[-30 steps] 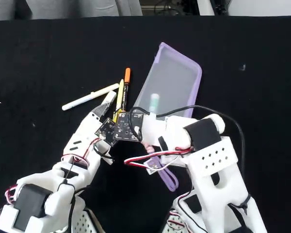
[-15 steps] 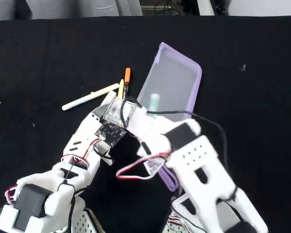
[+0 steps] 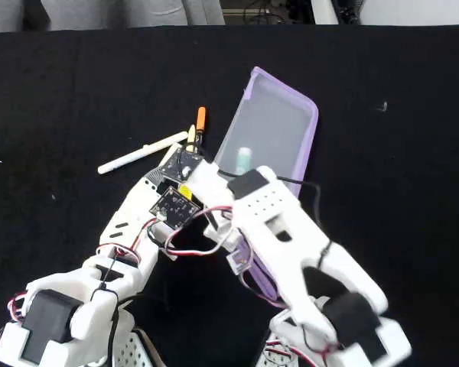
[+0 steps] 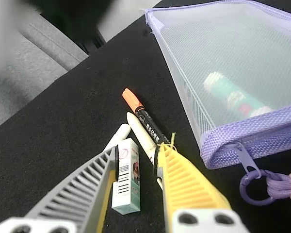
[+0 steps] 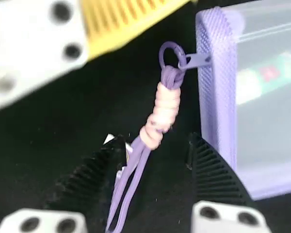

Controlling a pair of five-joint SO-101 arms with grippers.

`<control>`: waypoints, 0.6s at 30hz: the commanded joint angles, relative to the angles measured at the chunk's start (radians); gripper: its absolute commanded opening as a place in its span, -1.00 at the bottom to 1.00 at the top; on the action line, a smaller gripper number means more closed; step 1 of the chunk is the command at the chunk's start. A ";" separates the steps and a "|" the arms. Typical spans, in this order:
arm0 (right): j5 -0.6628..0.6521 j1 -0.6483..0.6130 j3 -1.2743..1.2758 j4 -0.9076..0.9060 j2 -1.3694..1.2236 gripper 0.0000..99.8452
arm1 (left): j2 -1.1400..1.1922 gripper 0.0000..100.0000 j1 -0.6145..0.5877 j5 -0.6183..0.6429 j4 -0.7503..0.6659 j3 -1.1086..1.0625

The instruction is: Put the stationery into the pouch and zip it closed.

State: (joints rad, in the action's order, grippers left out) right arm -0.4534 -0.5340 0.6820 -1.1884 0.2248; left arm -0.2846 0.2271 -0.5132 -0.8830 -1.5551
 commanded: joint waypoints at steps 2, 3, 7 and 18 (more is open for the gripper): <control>0.018 -0.009 -0.088 0.054 -0.073 -0.58 | -0.003 -0.70 -0.008 0.000 -0.015 0.001; 0.018 -0.006 -0.104 0.054 -0.094 -0.58 | -0.003 -0.70 -0.008 0.000 -0.015 0.001; 0.015 -0.005 -0.143 0.055 -0.165 -0.58 | -0.003 -0.70 -0.010 0.000 -0.015 0.001; 0.012 0.011 -0.163 0.098 -0.315 -0.58 | -0.003 -0.70 -0.019 0.000 -0.015 0.005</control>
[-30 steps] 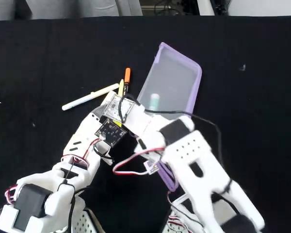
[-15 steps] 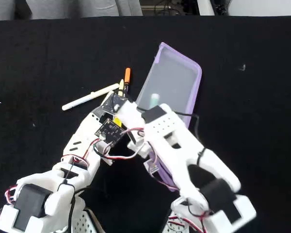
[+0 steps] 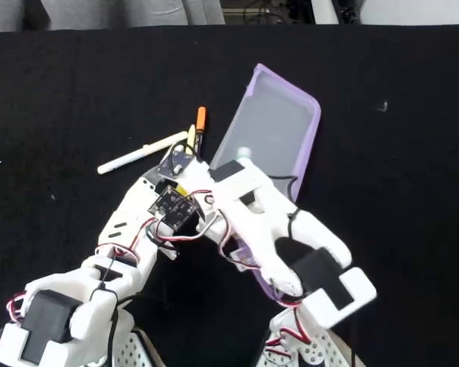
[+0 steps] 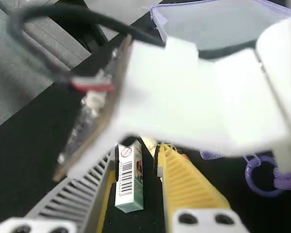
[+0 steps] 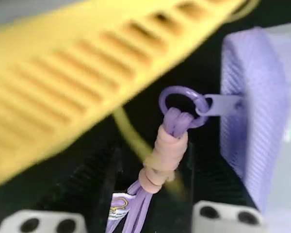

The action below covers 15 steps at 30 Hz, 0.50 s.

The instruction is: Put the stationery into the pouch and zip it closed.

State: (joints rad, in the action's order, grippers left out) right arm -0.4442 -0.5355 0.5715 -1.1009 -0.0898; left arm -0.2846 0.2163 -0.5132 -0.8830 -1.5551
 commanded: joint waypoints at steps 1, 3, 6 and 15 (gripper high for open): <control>0.003 0.026 -0.053 0.011 -0.002 -0.58 | -0.003 -0.70 -0.008 0.000 -0.015 0.007; 0.003 0.064 -0.053 0.026 -0.002 -0.58 | -0.003 -0.70 -0.010 0.000 -0.015 0.007; 0.003 0.127 -0.053 0.048 -0.004 -0.58 | -0.003 -0.70 -0.010 -0.002 -0.015 0.007; 0.003 0.160 -0.053 0.051 -0.004 -0.79 | -0.003 -0.70 -0.012 -0.002 -0.015 0.008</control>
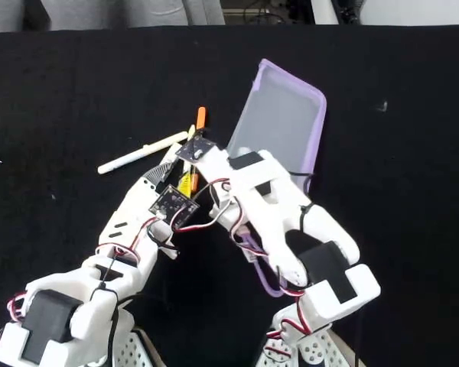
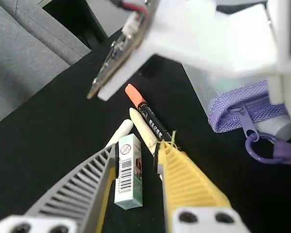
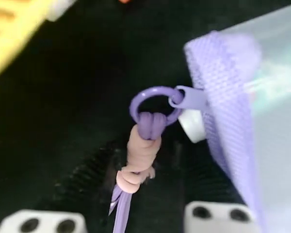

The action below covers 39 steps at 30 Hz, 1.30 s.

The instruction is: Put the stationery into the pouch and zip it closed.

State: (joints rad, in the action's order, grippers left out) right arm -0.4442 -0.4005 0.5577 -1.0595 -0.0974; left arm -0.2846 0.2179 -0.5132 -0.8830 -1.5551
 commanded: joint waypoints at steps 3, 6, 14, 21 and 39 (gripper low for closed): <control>-0.038 0.026 -0.036 0.003 0.002 -0.84 | -0.003 -0.70 -0.013 -0.002 -0.015 0.008; -0.068 0.026 -0.033 0.000 0.004 -0.90 | -0.003 -0.70 -0.013 -0.002 -0.015 0.008; -0.072 0.026 -0.142 -0.137 0.013 -0.98 | -0.003 -0.70 -0.013 -0.002 -0.015 0.008; -0.072 0.026 -0.320 -0.338 0.013 -0.98 | -0.003 -0.70 -0.013 -0.002 -0.015 0.010; -0.066 0.026 -0.535 -0.480 0.156 -0.98 | -0.003 -0.70 -0.030 0.002 -0.014 0.013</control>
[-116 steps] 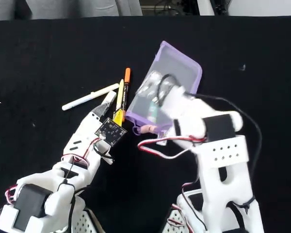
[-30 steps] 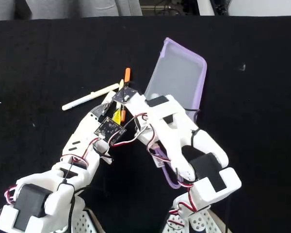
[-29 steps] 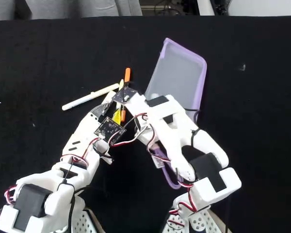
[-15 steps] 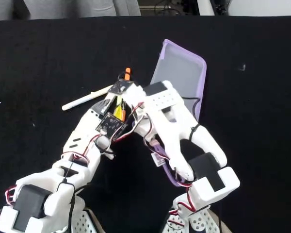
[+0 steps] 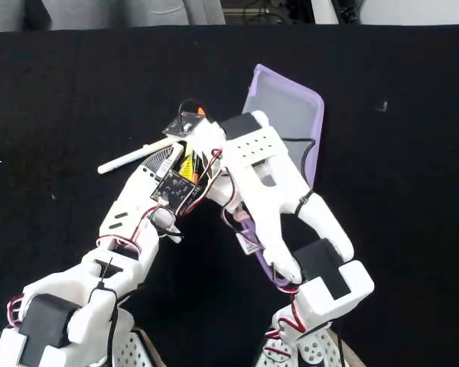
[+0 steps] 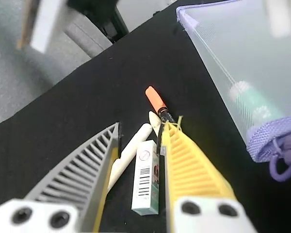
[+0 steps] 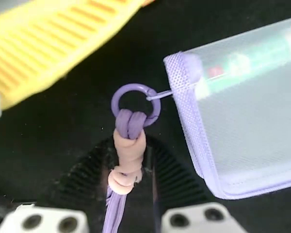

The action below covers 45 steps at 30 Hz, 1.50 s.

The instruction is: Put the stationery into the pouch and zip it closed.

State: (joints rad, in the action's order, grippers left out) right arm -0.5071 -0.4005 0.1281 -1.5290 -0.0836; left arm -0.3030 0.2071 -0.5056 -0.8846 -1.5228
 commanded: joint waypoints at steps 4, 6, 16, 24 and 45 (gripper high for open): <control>-0.003 0.026 -0.101 -0.011 0.213 -0.98 | 0.015 -0.70 -0.019 -0.006 -0.014 -0.019; -0.003 0.026 -0.105 -0.011 0.236 -0.98 | 0.015 -0.70 -0.019 -0.006 -0.014 -0.019; -0.009 0.021 -0.107 -0.095 0.340 -0.98 | 0.015 -0.70 -0.022 0.002 -0.014 -0.015; -0.008 0.026 -0.099 -0.163 0.371 -0.98 | 0.003 -0.70 -0.079 0.215 -0.021 0.015; 0.052 -0.163 0.042 -0.034 0.367 -0.98 | 0.003 -0.70 -0.015 0.267 0.135 0.143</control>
State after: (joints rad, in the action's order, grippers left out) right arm -0.4718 -0.5324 0.1849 -1.5750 0.2355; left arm -0.2816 0.1949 -0.2555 -0.8769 -1.4768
